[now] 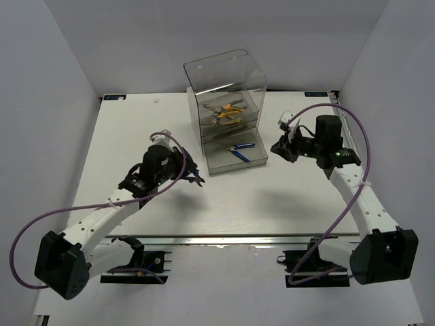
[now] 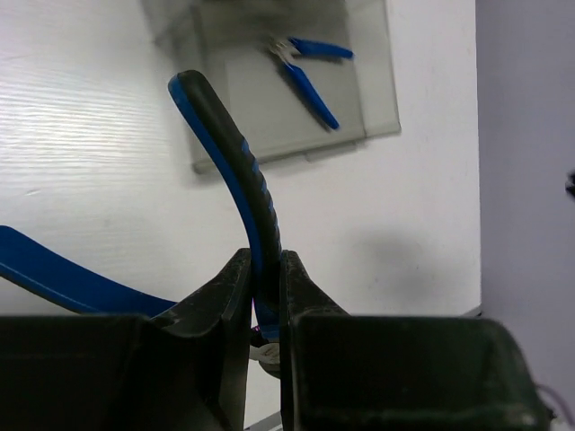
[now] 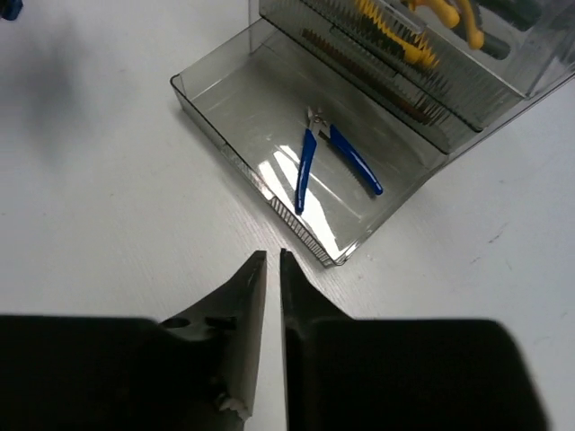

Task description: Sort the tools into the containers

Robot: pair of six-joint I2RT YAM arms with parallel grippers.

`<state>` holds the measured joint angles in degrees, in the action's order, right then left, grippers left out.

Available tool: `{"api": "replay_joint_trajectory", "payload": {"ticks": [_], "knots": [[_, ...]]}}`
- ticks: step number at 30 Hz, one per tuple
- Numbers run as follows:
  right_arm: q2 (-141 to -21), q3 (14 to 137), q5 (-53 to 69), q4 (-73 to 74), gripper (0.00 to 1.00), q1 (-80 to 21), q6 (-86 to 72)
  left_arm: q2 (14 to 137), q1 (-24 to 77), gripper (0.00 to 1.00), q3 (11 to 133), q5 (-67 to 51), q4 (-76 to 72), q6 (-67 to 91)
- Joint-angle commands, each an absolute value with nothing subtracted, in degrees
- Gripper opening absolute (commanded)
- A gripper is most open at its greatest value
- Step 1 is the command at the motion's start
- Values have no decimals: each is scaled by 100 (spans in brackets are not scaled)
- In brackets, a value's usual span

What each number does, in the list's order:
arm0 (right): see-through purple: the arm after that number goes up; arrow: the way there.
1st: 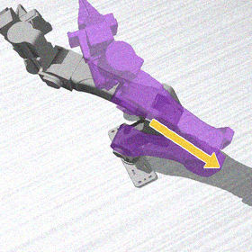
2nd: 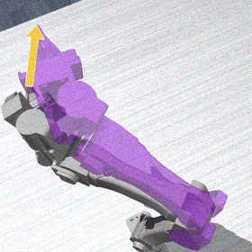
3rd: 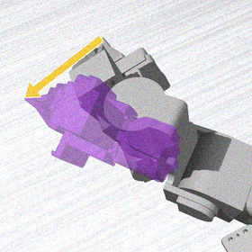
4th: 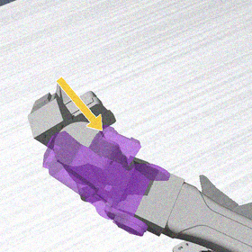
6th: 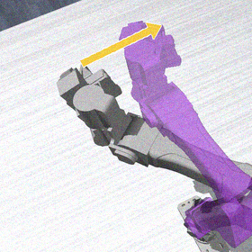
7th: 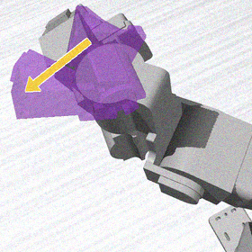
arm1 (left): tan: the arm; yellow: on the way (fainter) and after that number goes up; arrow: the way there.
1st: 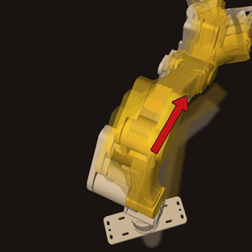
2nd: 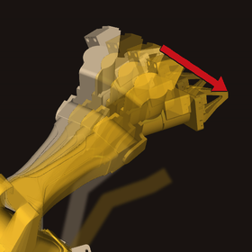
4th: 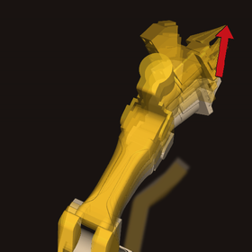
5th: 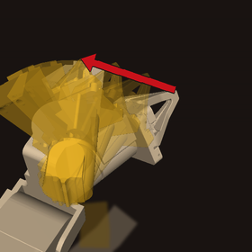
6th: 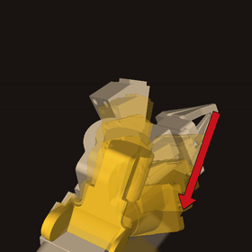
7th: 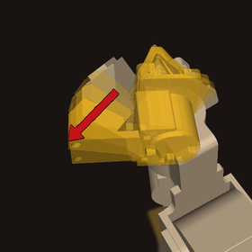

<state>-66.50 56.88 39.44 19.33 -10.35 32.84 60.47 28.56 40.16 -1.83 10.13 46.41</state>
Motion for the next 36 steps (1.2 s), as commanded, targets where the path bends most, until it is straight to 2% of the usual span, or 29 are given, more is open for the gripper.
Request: {"api": "replay_joint_trajectory", "payload": {"ticks": [1, 5, 11, 19, 25, 32, 36], "knots": [[-6733, 6064, 4807, 2382, 14, -801, 3348, 6204, 3575, 0, 4429, 403, 360, 3932], [-6461, 5968, 4992, 2286, 12, -572, 3445, 6889, 4445, 0, 5131, 694, 544, 3078], [-6214, 5845, 4975, 2311, 15, -282, 3533, 8260, 5114, 0, 6766, 1195, 1607, 1242], [-6021, 5695, 5010, 2364, 16, 104, 3621, 9736, 5186, 0, 8506, 1055, 2828, -1279], [-5985, 5564, 5089, 2373, 17, 184, 3639, 10546, 5186, 0, 9500, 485, 3549, -3361], [-5968, 5449, 5194, 2373, 17, 246, 3691, 11513, 5001, 0, 10353, 747, 4034, -4411], [-5933, 5327, 5247, 2460, 18, 264, 3823, 11873, 4922, 0, 10512, 958, 3754, -4649]]}}
